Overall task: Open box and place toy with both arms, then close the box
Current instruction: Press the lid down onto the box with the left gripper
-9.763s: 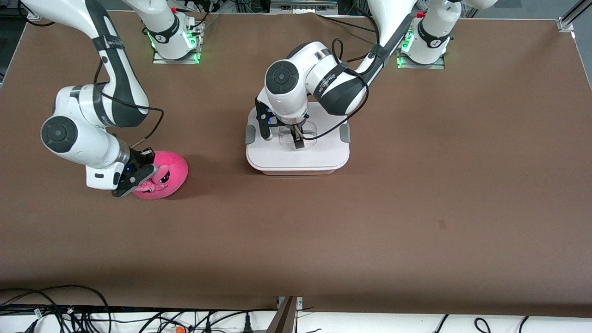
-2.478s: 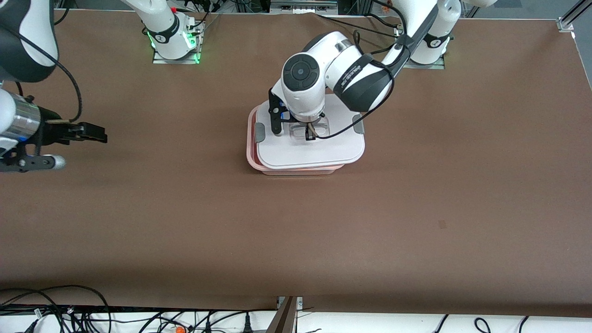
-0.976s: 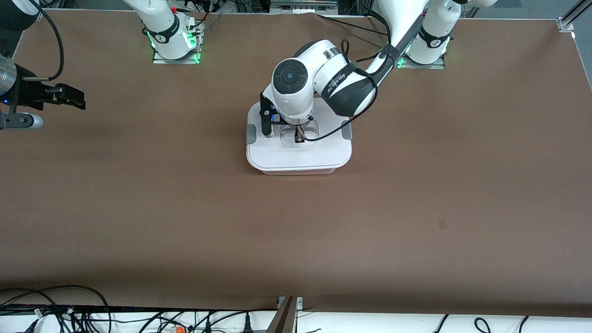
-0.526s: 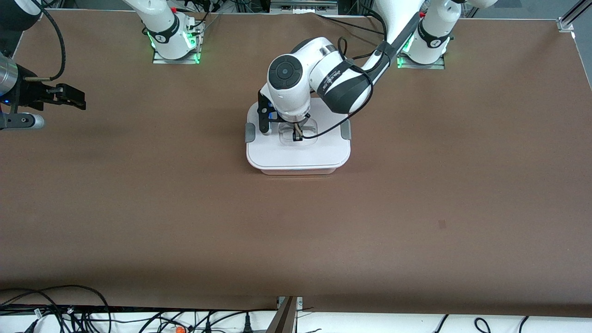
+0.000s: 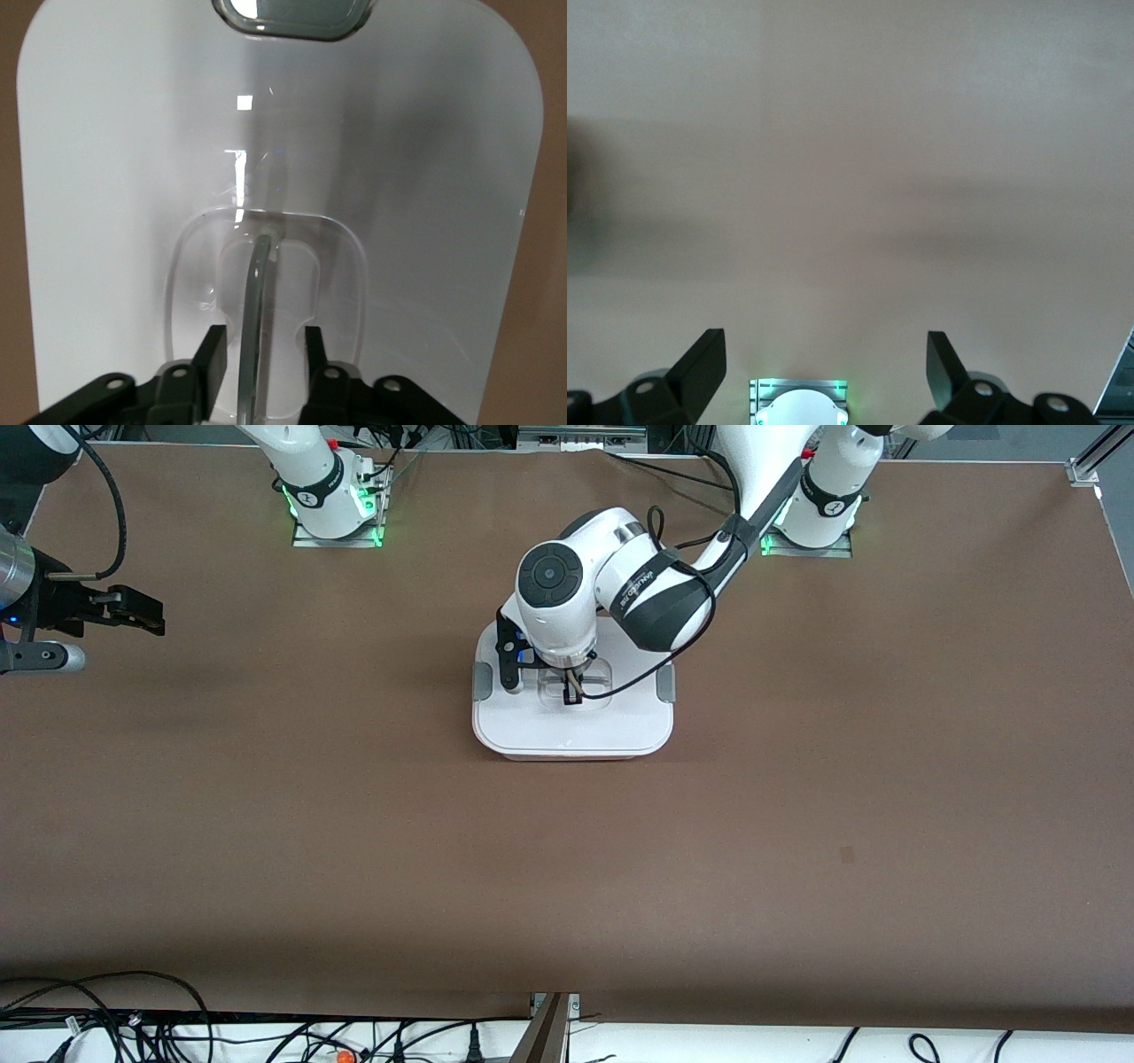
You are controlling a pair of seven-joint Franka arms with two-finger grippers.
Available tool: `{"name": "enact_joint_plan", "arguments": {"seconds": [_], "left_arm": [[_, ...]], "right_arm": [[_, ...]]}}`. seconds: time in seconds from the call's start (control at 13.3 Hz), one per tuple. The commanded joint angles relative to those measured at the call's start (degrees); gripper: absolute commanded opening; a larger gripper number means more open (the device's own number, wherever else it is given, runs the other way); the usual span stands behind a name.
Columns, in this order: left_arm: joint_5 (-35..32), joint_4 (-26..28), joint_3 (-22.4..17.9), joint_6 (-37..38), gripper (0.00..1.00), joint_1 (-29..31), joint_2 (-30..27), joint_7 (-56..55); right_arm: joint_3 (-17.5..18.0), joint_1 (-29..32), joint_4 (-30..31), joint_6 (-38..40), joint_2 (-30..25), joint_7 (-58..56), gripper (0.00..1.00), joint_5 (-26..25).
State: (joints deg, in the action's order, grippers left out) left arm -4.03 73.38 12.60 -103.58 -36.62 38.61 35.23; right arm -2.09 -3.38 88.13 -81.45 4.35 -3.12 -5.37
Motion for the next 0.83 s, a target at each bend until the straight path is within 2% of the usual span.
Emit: {"name": "enact_joint_plan", "arguments": {"seconds": [0.0,0.3,0.6,0.75], "left_arm": [[-1.16,-0.34,-0.21,-0.31,1.00,-0.30,-0.20,-1.48],[-0.54,-0.60,-0.21,0.48,1.00,0.05,-1.51,-4.20],[-0.54,-0.78,-0.21,8.02,1.00,0.23,-5.46,-16.73],[-0.45,-0.87,-0.21,10.84,1.00,2.85,-7.57,-19.84]], "right_arm": [[0.33,0.13,-0.07,-0.11,-0.30,-0.04,1.00,-0.34],[0.51,-0.13,-0.86,-0.11,-0.21,-0.04,1.00,-0.34],[0.59,-0.13,-1.12,-0.11,0.40,0.39,1.00,-0.43],[0.42,0.04,-1.30,-0.11,0.49,0.49,1.00,-0.08]]}}
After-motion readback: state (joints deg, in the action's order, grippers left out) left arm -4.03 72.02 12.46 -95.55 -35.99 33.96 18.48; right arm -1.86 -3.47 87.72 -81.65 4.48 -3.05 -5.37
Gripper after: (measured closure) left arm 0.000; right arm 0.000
